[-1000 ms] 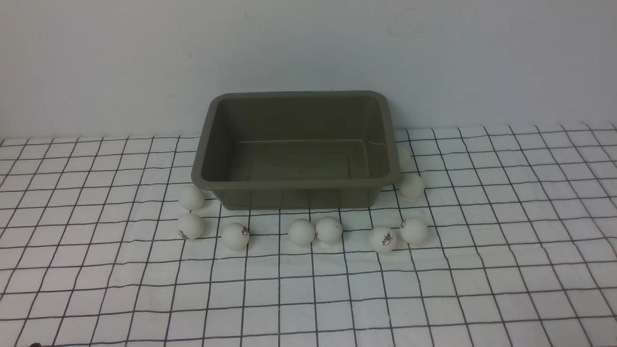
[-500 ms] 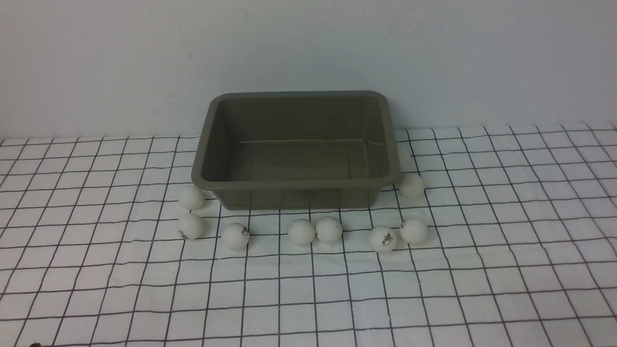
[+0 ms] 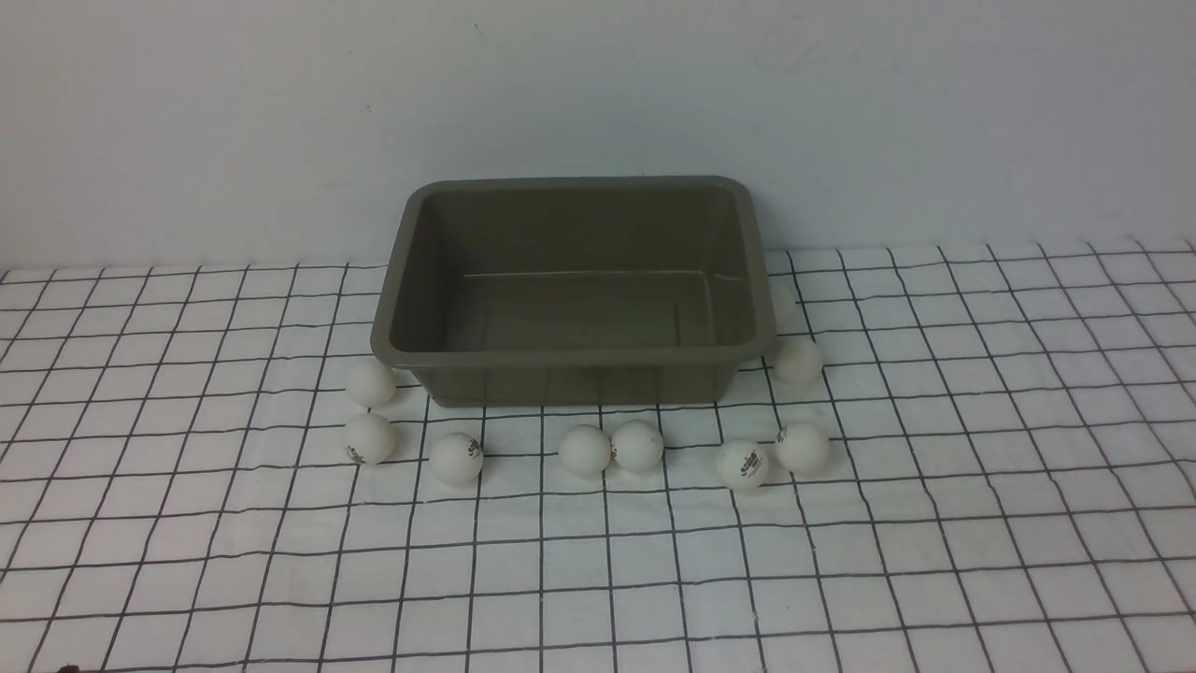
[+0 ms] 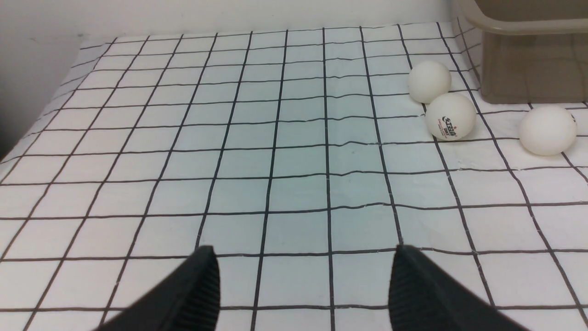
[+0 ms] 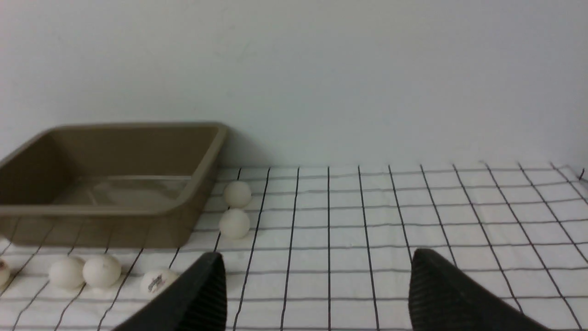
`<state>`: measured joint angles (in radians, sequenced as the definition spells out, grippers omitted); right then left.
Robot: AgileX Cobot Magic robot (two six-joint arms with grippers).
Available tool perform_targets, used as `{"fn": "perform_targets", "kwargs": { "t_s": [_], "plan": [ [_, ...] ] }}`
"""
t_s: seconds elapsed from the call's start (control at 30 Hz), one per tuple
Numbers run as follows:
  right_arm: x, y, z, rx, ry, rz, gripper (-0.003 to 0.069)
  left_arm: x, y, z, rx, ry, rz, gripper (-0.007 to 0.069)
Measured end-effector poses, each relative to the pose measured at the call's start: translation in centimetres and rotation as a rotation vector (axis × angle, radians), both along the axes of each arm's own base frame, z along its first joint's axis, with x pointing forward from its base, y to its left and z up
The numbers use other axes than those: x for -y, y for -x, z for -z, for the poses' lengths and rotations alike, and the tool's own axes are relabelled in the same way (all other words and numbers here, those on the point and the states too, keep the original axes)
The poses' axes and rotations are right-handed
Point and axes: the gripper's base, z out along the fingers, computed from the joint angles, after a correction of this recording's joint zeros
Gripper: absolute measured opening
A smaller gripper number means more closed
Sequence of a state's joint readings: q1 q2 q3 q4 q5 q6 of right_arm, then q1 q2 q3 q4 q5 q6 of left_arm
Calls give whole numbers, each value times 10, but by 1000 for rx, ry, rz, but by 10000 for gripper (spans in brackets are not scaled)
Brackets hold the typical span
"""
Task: Put the table tennis balls into the box on the white checkered tablecloth.
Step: 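Reach for and grasp a ping pong ball on the table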
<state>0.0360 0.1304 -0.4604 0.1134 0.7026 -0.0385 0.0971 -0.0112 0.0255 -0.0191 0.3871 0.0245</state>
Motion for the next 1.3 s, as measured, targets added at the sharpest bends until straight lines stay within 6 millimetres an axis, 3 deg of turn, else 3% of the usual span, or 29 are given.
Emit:
{"fn": "perform_targets", "kwargs": {
  "t_s": [0.23,0.43,0.77,0.93,1.1,1.2,1.3],
  "plan": [
    [-9,-5,-26,-54,77,-116,482,0,0,0,0,0,0,447],
    [-14,-17,-34,-4,-16,-150,482,0,0,0,0,0,0,447],
    [-15,-20,-43,82,-111,-150,482,0,0,0,0,1,0,447],
    [-17,-28,-39,12,-99,-164,482,0,0,0,0,1,0,447],
    [-25,-71,-25,-350,-79,-234,482,0,0,0,0,1,0,447],
    [-27,-90,-27,-438,-65,-257,482,0,0,0,0,1,0,447],
    [-31,-132,-38,-549,21,-332,482,0,0,0,0,1,0,447]
  ]
}}
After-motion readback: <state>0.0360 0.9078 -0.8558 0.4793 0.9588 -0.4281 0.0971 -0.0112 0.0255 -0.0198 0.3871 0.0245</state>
